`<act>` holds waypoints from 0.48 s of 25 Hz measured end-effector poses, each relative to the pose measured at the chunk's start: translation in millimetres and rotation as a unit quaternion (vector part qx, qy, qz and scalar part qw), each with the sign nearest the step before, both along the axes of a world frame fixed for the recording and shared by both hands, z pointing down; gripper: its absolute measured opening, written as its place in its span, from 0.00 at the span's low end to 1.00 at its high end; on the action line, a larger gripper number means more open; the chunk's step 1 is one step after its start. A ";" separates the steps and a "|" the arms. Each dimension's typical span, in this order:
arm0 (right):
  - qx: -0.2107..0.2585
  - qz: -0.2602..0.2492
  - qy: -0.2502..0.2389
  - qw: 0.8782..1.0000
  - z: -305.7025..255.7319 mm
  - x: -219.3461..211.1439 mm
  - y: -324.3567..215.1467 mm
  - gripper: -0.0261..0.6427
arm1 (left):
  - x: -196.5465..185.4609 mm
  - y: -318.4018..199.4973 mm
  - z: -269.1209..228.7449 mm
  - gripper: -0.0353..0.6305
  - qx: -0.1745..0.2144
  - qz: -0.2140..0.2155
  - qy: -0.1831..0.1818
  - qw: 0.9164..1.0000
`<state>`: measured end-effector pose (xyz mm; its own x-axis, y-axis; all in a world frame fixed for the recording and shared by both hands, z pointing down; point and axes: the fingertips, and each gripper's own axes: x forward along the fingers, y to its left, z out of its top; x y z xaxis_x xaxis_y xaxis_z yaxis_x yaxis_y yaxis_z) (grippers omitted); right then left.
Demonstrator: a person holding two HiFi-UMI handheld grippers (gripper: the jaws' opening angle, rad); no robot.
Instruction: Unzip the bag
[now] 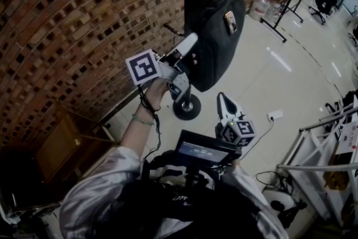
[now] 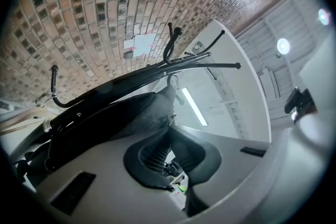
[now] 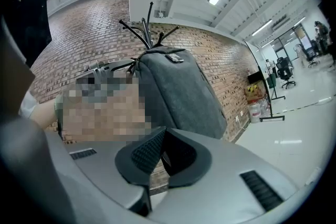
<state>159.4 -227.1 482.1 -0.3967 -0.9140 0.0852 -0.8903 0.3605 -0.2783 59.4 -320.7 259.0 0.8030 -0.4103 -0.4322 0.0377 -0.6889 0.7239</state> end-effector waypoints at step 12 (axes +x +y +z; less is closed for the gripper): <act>0.001 0.003 -0.004 1.000 1.0 -0.8 0.3 0.02 | -7.3 2.3 12.4 0.06 -0.008 0.006 0.015 1.000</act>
<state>158.6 -226.8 483.1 -0.3911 -0.9168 0.0802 -0.8904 0.3549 -0.2849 52.2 -318.5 271.4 0.7942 -0.4088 -0.4495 0.0674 -0.6759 0.7339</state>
